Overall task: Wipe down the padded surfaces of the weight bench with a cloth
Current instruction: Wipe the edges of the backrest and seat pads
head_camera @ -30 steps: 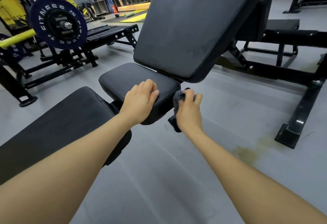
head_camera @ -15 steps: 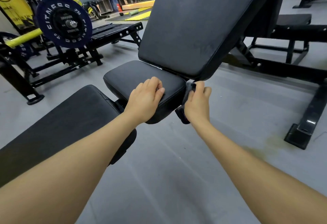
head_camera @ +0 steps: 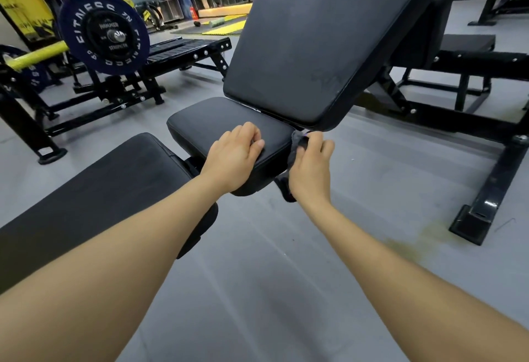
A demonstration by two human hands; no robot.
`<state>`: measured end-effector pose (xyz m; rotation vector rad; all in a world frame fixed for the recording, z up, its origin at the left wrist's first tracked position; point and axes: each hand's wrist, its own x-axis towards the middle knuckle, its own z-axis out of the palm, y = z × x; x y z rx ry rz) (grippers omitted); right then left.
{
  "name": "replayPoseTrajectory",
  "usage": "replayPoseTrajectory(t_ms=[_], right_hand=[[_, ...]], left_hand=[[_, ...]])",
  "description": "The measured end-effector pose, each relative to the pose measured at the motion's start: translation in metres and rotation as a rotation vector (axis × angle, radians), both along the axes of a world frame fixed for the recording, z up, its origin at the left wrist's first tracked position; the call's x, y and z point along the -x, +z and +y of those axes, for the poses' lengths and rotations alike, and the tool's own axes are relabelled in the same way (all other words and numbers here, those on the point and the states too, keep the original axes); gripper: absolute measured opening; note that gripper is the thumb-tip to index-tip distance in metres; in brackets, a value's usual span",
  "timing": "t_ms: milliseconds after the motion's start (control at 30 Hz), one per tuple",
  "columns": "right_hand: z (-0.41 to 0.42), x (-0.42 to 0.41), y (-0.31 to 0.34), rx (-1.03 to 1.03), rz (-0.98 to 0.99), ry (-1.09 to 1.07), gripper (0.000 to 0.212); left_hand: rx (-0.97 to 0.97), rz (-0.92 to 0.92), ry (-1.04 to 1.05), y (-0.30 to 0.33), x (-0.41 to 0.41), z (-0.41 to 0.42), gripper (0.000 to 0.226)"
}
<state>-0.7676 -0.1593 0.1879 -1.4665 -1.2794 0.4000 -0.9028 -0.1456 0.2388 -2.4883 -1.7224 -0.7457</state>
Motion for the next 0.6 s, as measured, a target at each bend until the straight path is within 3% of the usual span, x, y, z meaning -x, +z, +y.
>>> replayPoseTrajectory(t_ms=[233, 467, 600], right_hand=[[-0.049, 0.044, -0.004, -0.011, -0.084, 0.147, 0.017], [-0.084, 0.065, 0.011, 0.057, -0.184, 0.288, 0.015], [-0.104, 0.074, 0.02, 0.117, -0.092, 0.359, 0.019]], left_hand=[[0.123, -0.019, 0.044, 0.015, 0.002, -0.013, 0.016], [0.057, 0.019, 0.114, 0.023, 0.038, -0.078, 0.019], [0.057, 0.034, 0.207, 0.025, 0.064, -0.126, 0.028]])
